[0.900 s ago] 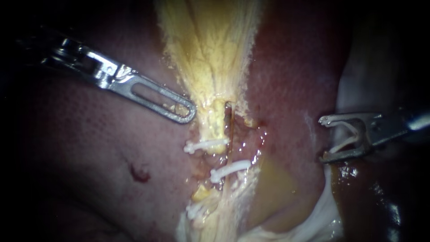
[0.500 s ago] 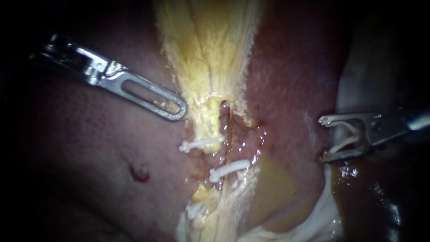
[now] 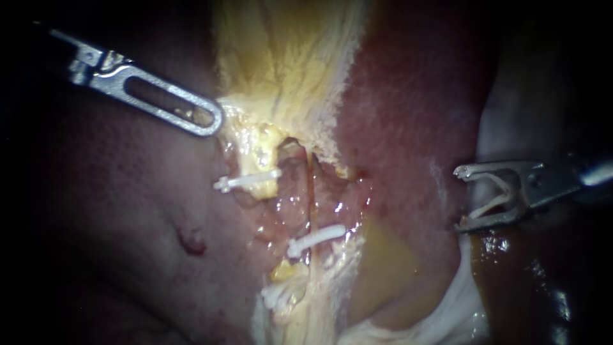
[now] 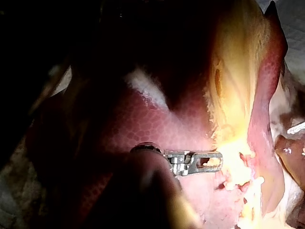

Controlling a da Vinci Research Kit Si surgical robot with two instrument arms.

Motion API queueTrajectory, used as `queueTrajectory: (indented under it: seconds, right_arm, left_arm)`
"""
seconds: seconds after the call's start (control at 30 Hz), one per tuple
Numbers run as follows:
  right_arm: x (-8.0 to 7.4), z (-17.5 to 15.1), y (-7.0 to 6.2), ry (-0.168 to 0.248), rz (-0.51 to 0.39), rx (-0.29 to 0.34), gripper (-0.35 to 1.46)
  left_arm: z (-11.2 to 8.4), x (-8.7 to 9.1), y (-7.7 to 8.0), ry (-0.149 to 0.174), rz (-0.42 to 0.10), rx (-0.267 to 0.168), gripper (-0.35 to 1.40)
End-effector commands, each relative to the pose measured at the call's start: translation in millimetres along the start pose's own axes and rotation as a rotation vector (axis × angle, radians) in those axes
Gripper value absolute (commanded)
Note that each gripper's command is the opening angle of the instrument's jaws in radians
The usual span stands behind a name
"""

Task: Clipping second clip right tube

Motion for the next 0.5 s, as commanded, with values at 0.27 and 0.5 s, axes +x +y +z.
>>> queueTrajectory:
  seconds: [0.27, 0.5]
  right_arm:
    - [0.4, 0.2, 0.0, 0.057, 0.003, 0.022, 0.50]
    - [2.0, 1.6, -0.1, 0.130, 0.006, 0.041, 0.50]
  left_arm:
    - [0.0, 0.0, -0.1, 0.000, 0.000, 0.001, -0.35]
    - [0.0, 0.1, 0.0, 0.000, 0.000, 0.001, -0.35]
